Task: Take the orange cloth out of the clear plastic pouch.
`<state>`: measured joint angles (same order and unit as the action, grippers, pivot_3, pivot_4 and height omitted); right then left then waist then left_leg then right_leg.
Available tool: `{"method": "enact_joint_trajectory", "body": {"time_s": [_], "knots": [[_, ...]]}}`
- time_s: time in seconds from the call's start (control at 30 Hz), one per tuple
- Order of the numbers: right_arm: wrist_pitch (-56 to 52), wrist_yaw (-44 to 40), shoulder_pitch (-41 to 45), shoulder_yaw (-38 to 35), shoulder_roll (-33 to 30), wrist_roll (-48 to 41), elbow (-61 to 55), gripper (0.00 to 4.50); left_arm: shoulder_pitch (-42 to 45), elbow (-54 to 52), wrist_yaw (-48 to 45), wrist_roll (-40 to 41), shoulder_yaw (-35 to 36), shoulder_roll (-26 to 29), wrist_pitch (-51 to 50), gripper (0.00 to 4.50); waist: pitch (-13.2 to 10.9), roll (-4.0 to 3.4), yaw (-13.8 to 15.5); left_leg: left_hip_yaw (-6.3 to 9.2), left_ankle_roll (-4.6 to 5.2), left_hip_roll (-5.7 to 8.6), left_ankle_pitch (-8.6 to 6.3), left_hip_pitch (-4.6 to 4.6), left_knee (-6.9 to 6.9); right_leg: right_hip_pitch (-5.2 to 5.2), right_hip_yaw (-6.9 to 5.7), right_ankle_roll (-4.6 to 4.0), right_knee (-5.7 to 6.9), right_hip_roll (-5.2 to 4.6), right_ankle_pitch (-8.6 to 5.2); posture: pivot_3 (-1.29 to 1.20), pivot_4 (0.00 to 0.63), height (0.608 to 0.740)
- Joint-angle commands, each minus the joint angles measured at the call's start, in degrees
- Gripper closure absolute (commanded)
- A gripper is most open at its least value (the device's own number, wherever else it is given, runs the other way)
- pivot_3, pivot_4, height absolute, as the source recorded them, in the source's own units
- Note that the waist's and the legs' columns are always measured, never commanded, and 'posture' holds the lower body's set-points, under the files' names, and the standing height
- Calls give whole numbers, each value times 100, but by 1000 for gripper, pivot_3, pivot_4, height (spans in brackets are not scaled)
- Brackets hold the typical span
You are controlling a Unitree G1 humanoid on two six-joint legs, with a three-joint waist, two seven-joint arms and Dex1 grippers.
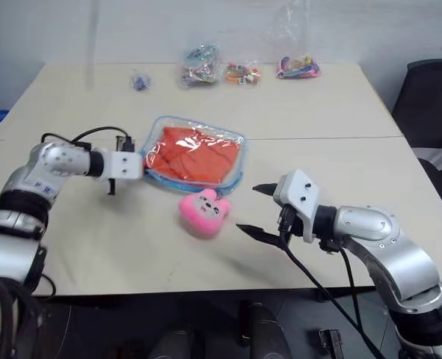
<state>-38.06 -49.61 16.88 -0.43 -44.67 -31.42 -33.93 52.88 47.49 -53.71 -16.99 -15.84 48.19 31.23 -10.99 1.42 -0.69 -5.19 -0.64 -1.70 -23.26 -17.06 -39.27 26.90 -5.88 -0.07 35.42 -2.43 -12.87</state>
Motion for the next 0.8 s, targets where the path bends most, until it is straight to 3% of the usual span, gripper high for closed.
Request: {"method": "enact_joint_trajectory", "body": {"time_s": [0.03, 0.2, 0.4, 0.53, 0.8], "knots": [[120, -612, -58, -200, -274, -377, -68, 0, -1040, -1817, -413, 533, 525, 625, -737, 4460, 0, 0, -12, 7, 0, -1, 0, 2, 0, 0, 4, 0, 1, -1, 0, 0, 150, 740], [234, -1005, 17, -179, -423, -490, 150, 0, -2998, -4171, -374, 877, 1441, 1268, -1969, 4460, 0, 0, -17, 21, 2, 1, -1, 3, -1, 0, 11, 0, 3, -6, 0, 0, 150, 740], [304, -1183, 147, -83, -385, -524, 310, 0, -4616, -6080, -150, 1039, 2329, 1220, -3485, 4460, 0, 0, 68, 16, 8, 0, -6, 1, 0, -3, 20, -2, -19, -3, -4, 0, 150, 740], [330, -1347, 175, -22, -400, -536, 313, 0, -4894, -6342, 130, 865, 2351, 1105, -3694, 4460, 0, 0, 105, 16, 11, 2, -7, -1, 0, -8, 21, -2, -22, -4, -3, 0, 150, 740], [356, -1320, 268, -32, -358, -437, 380, 0, -4694, -5829, 448, 813, 2216, 952, -3435, 4460, 0, -1, 95, 16, 17, 1, -11, -2, 0, -9, 22, -3, -21, -4, -3, 0, 150, 740]]}}
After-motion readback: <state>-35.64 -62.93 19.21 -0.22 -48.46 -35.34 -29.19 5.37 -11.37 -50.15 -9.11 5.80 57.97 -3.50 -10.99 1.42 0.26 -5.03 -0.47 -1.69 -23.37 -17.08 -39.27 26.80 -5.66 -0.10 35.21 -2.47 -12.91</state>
